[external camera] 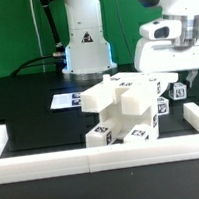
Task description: Assemble chair
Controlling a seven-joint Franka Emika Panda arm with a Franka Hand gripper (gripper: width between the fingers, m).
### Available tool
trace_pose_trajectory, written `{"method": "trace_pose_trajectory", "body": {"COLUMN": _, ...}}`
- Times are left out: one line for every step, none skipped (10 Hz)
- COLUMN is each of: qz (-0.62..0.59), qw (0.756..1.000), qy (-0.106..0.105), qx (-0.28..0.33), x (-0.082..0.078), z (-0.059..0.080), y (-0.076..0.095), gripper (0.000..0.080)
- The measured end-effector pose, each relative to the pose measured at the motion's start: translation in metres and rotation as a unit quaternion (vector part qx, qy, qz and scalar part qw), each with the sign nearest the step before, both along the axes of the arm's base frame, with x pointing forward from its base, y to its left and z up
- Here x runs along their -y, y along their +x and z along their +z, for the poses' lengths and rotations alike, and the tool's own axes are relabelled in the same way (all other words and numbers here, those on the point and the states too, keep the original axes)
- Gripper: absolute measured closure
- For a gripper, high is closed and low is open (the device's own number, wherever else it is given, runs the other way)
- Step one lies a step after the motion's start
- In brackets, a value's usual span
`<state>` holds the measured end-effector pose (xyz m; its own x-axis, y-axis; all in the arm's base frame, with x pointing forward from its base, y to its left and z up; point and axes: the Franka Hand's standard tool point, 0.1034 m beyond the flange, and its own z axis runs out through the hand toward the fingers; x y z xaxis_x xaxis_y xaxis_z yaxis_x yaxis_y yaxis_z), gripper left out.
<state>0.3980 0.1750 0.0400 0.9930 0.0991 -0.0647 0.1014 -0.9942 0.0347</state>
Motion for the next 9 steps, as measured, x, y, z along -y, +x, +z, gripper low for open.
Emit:
{"method": "trace_pose_trajectory", "body": {"qz": -0.004, "qw": 1.0, "qy": 0.004, "qx": -0.003, "x": 0.001, "z": 0.012, "y": 0.002, "gripper": 0.0511}}
{"method": "trace_pose_trajectory", "body": {"qz": -0.006, "qw": 1.0, "qy": 0.007, "qx": -0.003, "x": 0.001, "z": 0.021, "y": 0.002, "gripper": 0.0511}}
{"method": "trace_pose_trajectory", "body": {"qz": -0.009, "qw": 1.0, "qy": 0.013, "qx": -0.001, "x": 0.001, "z": 0.032, "y": 0.003, "gripper": 0.0511}}
{"method": "trace_pose_trajectory", "body": {"qz": -0.013, "qw": 1.0, "qy": 0.019, "qx": 0.001, "x": 0.002, "z": 0.044, "y": 0.004, "gripper": 0.0511}}
{"method": "trace_pose_trajectory", "body": {"qz": -0.011, "qw": 1.0, "qy": 0.023, "qx": 0.0, "x": 0.007, "z": 0.056, "y": 0.007, "gripper": 0.0511}}
{"method": "trace_pose_trajectory", "body": {"qz": -0.016, "qw": 1.0, "qy": 0.027, "qx": -0.002, "x": 0.014, "z": 0.065, "y": 0.013, "gripper": 0.0511}}
{"method": "trace_pose_trajectory", "body": {"qz": -0.022, "qw": 0.999, "qy": 0.027, "qx": -0.002, "x": 0.018, "z": 0.066, "y": 0.016, "gripper": 0.0511}}
{"method": "trace_pose_trajectory", "body": {"qz": -0.02, "qw": 0.999, "qy": 0.026, "qx": -0.003, "x": 0.017, "z": 0.065, "y": 0.014, "gripper": 0.0511}}
{"method": "trace_pose_trajectory", "body": {"qz": -0.021, "qw": 0.999, "qy": 0.026, "qx": -0.003, "x": 0.017, "z": 0.065, "y": 0.014, "gripper": 0.051}}
